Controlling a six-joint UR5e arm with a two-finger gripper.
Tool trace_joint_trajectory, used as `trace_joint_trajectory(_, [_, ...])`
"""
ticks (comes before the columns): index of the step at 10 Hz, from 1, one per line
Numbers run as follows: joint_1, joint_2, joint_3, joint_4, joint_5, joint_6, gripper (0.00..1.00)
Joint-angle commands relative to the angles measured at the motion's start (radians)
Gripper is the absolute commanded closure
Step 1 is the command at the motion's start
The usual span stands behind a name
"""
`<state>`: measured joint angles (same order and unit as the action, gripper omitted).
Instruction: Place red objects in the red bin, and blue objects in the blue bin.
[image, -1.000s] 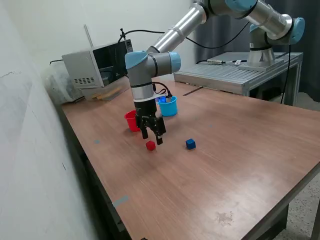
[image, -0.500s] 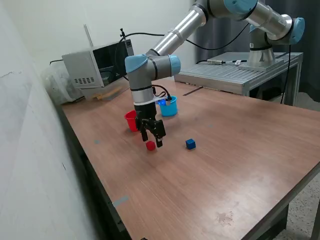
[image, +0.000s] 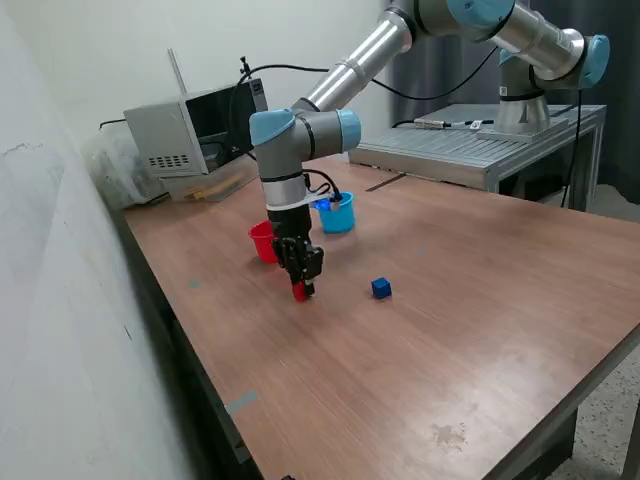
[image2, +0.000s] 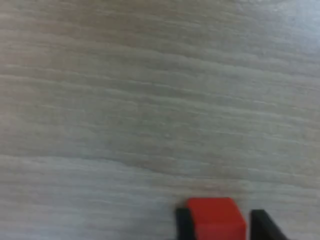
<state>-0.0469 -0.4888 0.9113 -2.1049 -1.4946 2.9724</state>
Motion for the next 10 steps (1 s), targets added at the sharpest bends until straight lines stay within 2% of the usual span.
trace_joint_trajectory(1, [-0.002,0.003,-0.006,0.000,-0.007,0.005,1.00])
trace_joint_trajectory(3, [-0.001,-0.032,0.003,-0.003,-0.010,0.011,1.00])
trace_joint_trajectory(5, [-0.007,-0.135,0.052,-0.012,-0.012,0.063,1.00])
trace_joint_trajectory(6, [-0.010,-0.173,0.075,-0.010,-0.033,0.086,1.00])
trace_joint_trajectory(7, [-0.011,-0.207,0.105,-0.009,-0.099,0.136,1.00])
trace_joint_trajectory(8, [-0.011,-0.238,0.136,-0.009,-0.145,0.167,1.00])
trace_joint_trajectory(9, [-0.031,-0.258,0.155,-0.003,-0.167,0.207,1.00])
trace_joint_trajectory(10, [-0.051,-0.276,0.181,-0.001,-0.208,0.242,1.00])
